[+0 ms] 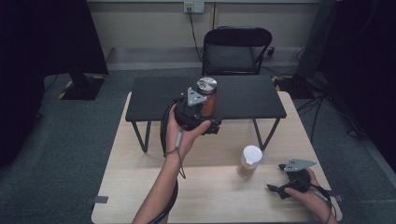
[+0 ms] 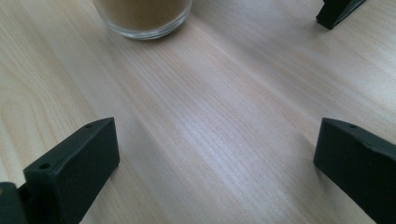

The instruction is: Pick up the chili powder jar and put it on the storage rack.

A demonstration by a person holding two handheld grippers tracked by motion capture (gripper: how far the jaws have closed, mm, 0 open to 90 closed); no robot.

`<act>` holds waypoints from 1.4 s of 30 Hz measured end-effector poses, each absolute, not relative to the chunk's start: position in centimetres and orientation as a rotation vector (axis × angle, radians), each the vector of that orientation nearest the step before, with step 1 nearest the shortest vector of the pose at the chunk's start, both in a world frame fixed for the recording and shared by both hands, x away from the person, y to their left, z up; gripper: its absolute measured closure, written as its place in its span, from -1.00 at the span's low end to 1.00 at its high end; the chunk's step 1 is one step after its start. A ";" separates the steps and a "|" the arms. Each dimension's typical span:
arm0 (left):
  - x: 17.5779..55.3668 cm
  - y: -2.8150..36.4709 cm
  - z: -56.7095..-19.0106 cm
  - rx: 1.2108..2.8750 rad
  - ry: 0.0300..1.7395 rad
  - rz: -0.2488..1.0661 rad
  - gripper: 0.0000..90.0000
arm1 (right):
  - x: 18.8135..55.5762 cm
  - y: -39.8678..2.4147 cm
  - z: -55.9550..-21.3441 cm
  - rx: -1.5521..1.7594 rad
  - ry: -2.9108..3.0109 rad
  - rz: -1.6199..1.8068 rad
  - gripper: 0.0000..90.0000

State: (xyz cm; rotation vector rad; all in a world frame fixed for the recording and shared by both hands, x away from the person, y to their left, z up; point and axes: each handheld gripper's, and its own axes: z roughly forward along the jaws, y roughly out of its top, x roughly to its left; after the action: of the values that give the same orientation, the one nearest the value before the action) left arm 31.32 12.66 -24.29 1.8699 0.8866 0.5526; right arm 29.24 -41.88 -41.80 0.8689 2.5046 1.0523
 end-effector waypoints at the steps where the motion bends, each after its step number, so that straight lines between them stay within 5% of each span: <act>1: 31.2 12.7 -24.4 1.870 0.883 0.552 -0.95 | 29.2 -41.9 -41.8 0.869 2.504 1.053 -1.00; 42: 30.4 14.8 -30.4 1.876 0.737 0.388 -0.92 | 29.2 -41.9 -41.8 0.869 2.504 1.053 -1.00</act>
State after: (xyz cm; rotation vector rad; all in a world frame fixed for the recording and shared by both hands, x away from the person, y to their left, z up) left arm 30.42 14.82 -30.44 1.8758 0.7368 0.3881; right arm 29.24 -41.88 -41.80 0.8689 2.5045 1.0526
